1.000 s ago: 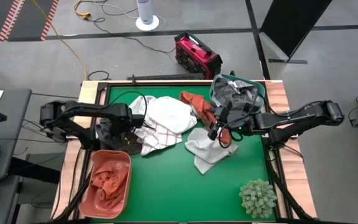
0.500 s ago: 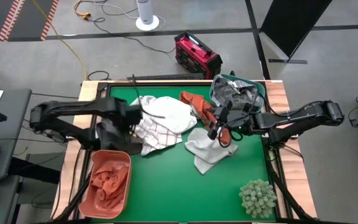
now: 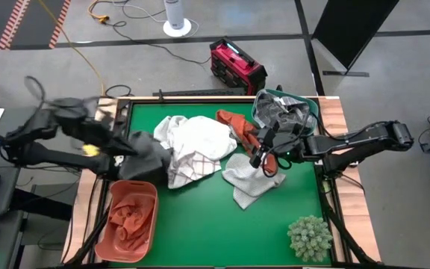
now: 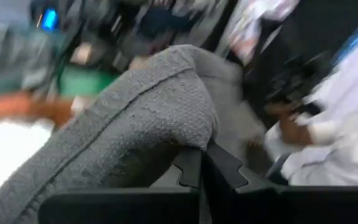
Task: Sort towels by color in basket
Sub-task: Put the gray towel into the orange bin
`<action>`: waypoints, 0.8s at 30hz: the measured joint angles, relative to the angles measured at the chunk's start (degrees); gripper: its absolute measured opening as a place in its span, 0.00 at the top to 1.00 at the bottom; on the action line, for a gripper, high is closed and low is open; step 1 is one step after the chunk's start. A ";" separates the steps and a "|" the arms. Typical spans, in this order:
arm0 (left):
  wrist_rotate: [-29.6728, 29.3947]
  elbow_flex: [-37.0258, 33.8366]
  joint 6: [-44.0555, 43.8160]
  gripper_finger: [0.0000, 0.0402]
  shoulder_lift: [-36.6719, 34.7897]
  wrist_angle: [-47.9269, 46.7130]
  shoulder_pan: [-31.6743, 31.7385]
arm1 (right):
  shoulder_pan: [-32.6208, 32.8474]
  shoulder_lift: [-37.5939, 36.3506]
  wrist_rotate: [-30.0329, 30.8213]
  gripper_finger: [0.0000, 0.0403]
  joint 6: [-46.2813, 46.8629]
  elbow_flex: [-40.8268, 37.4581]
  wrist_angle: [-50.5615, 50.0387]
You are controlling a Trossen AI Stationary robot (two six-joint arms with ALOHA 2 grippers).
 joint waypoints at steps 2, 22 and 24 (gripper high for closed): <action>0.14 0.04 -0.03 1.00 -1.98 2.83 -1.20 | 0.00 0.00 0.00 0.42 0.18 0.00 0.23; -3.27 -0.02 28.41 1.00 11.80 45.54 -7.00 | 1.49 17.73 -4.84 0.42 -15.41 0.00 32.35; -4.13 -0.02 27.52 1.00 14.04 47.54 -6.96 | 2.04 19.17 -5.45 0.42 -16.46 0.00 37.18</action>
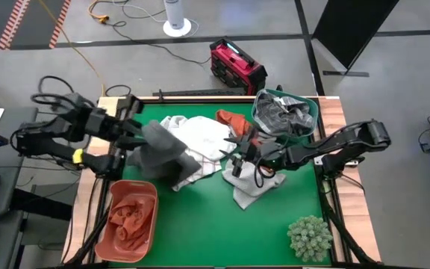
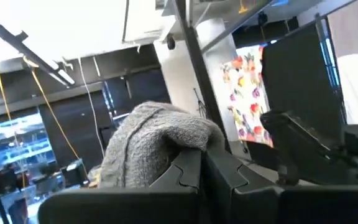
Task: Sort towels by color in basket
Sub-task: Put the gray towel into the orange bin
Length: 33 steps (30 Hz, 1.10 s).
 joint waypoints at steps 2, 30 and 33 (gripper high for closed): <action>-2.73 0.00 -0.71 1.00 2.38 0.74 0.04 | 0.35 1.51 -3.28 0.42 -0.90 0.00 4.73; -12.10 0.00 -3.80 0.75 23.08 2.18 1.11 | 5.98 6.75 -11.07 0.92 -11.51 6.82 9.41; -15.30 0.00 -3.71 0.64 20.30 -9.45 1.11 | 5.74 6.14 -10.61 0.95 -12.41 6.82 5.41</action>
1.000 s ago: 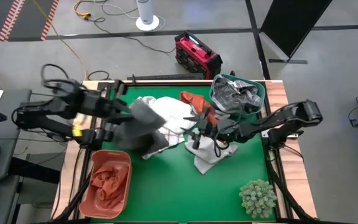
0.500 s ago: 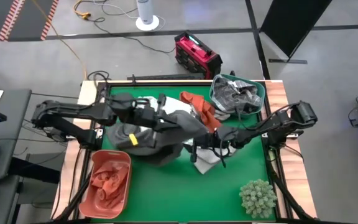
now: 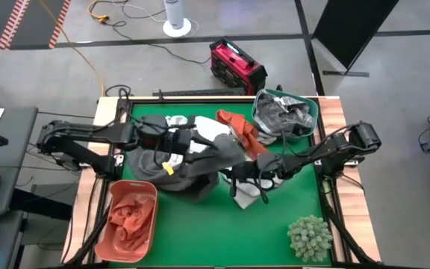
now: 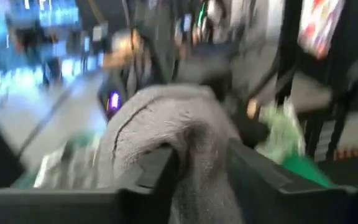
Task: Sort towels by color in basket
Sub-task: Put the gray towel into the orange bin
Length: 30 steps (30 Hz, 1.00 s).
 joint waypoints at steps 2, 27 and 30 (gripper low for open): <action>-2.41 0.00 -0.75 0.57 -1.88 -9.53 -0.01 | 0.00 -1.10 2.83 0.91 0.01 0.00 -3.51; -7.32 -7.74 -23.14 0.43 21.54 -26.28 -10.97 | -5.41 -9.39 7.67 0.60 13.84 0.00 -35.04; -6.54 -7.74 -23.78 0.43 24.96 -24.95 -11.04 | -6.21 -11.22 7.67 0.54 15.56 0.00 -39.00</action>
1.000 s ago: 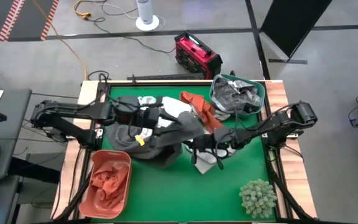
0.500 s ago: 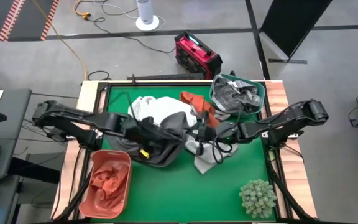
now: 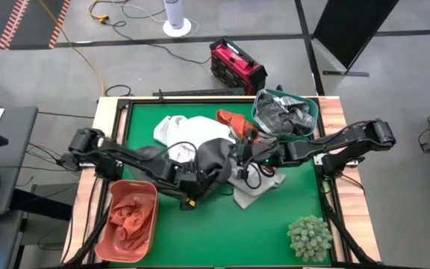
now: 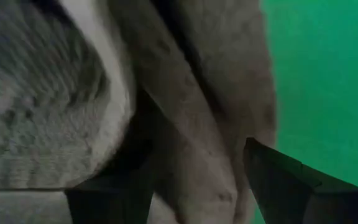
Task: Sort towels by color in basket
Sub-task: Put the gray towel into the orange bin
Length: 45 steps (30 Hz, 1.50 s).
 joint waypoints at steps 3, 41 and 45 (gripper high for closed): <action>0.61 0.00 -0.57 0.43 2.31 1.95 0.00 | -0.26 -3.06 0.00 0.49 2.37 0.00 -3.94; 27.91 0.24 5.43 1.00 -44.84 20.88 0.02 | 0.92 -7.09 4.07 0.46 5.55 0.00 -7.00; 31.38 0.24 2.42 1.00 -54.02 19.66 -1.29 | 0.92 -7.08 4.07 0.46 6.47 0.00 -7.18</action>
